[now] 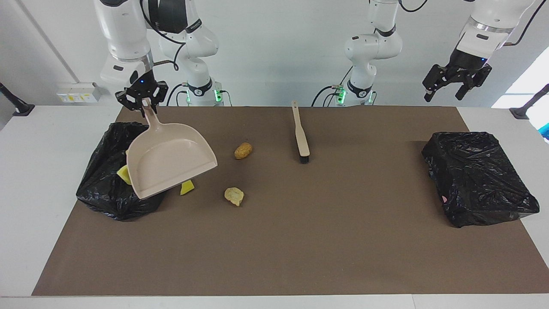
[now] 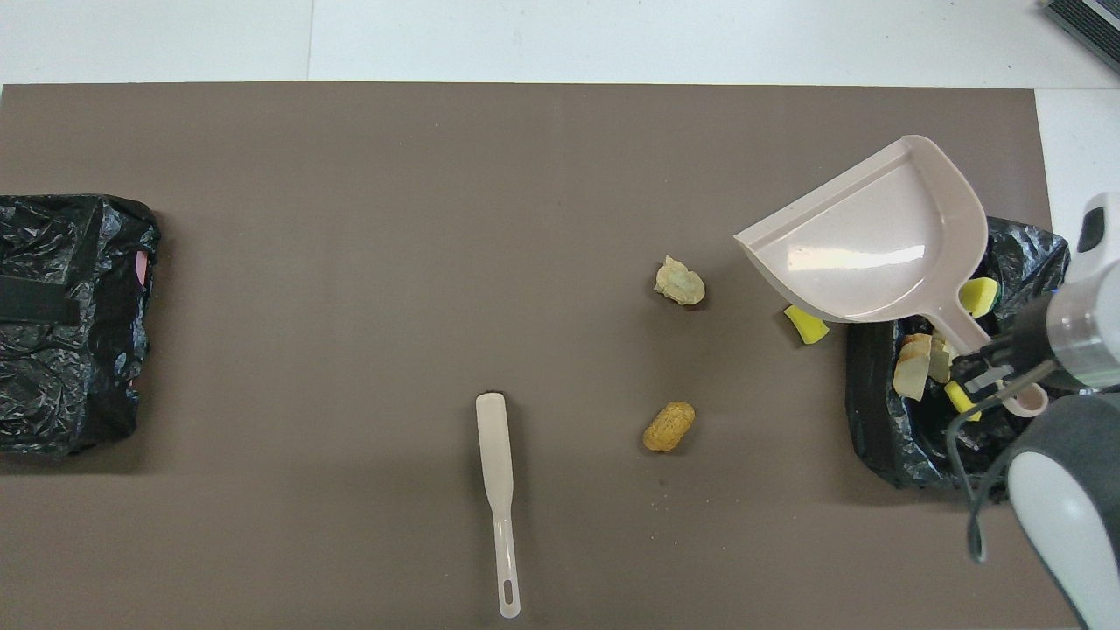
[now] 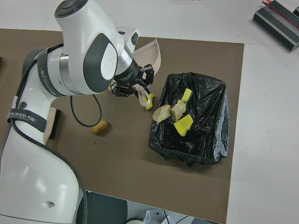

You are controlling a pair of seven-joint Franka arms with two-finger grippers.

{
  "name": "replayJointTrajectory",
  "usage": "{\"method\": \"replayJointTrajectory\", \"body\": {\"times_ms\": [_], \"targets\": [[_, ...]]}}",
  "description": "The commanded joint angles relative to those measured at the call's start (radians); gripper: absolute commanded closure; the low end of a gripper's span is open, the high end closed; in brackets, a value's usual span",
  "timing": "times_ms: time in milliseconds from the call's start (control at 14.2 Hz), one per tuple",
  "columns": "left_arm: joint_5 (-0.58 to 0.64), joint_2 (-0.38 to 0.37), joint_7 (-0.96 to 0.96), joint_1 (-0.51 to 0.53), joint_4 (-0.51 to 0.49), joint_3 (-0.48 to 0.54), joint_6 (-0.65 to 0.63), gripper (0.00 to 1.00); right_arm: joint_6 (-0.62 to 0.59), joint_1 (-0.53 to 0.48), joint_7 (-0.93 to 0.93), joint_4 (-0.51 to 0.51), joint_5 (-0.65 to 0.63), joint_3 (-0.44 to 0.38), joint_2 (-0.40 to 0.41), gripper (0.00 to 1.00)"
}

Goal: Sweep and dump trash in bin
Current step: 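Bring the empty dustpan back to the table center with the right gripper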

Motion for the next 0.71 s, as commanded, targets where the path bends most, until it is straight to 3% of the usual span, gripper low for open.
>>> {"method": "replayJointTrajectory", "body": {"times_ms": [0,353,636], "targets": [[0.012,-0.005,0.001,0.004,-0.004,0.001,-0.012,0.0,0.013,0.078,0.198,0.013,0.073,-0.004,0.037,1.0],[0.012,-0.005,0.001,0.004,-0.004,0.001,-0.013,0.0,0.127,0.238,0.496,0.017,0.145,-0.004,0.123,1.0],[0.012,-0.005,0.001,0.003,-0.004,0.001,-0.013,0.0,0.277,0.394,0.761,0.042,0.148,-0.002,0.252,1.0]]}}
